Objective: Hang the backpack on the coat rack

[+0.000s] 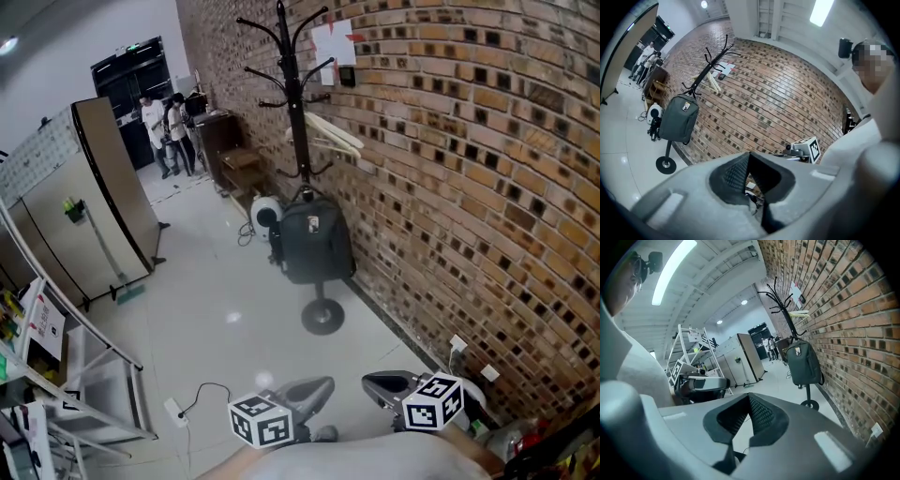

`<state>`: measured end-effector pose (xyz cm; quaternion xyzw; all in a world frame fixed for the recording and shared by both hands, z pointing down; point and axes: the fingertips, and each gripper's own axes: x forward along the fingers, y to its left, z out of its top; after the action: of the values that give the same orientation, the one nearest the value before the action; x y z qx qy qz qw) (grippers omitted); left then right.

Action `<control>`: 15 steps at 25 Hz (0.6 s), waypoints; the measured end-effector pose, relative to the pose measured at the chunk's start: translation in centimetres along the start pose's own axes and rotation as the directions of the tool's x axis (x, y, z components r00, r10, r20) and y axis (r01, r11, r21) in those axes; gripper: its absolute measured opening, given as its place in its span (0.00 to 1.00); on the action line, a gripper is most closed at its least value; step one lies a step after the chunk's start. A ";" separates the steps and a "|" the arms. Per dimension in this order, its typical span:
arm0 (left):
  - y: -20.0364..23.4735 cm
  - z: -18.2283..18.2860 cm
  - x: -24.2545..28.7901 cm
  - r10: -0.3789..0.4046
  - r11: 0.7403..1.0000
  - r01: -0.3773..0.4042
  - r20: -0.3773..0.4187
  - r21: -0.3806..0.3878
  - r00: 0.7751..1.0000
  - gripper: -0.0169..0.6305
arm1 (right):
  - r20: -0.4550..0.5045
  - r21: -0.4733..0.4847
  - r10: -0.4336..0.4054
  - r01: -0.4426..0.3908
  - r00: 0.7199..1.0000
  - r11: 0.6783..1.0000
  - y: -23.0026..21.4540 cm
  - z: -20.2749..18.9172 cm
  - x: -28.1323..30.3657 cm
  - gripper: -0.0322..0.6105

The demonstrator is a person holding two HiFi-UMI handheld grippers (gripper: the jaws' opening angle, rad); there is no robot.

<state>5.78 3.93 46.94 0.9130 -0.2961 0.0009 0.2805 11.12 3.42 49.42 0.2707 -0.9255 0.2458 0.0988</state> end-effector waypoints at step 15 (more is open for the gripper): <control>-0.2 -0.1 0.0 -0.036 0.999 0.036 0.000 -0.018 0.999 0.03 | -0.043 -0.008 0.009 -0.009 0.999 1.000 0.3 -0.4 1.3 0.05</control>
<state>5.90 4.13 46.97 0.9157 -0.2795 -0.0068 0.2886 9.92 3.30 50.05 0.2608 -0.9254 0.2482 0.1184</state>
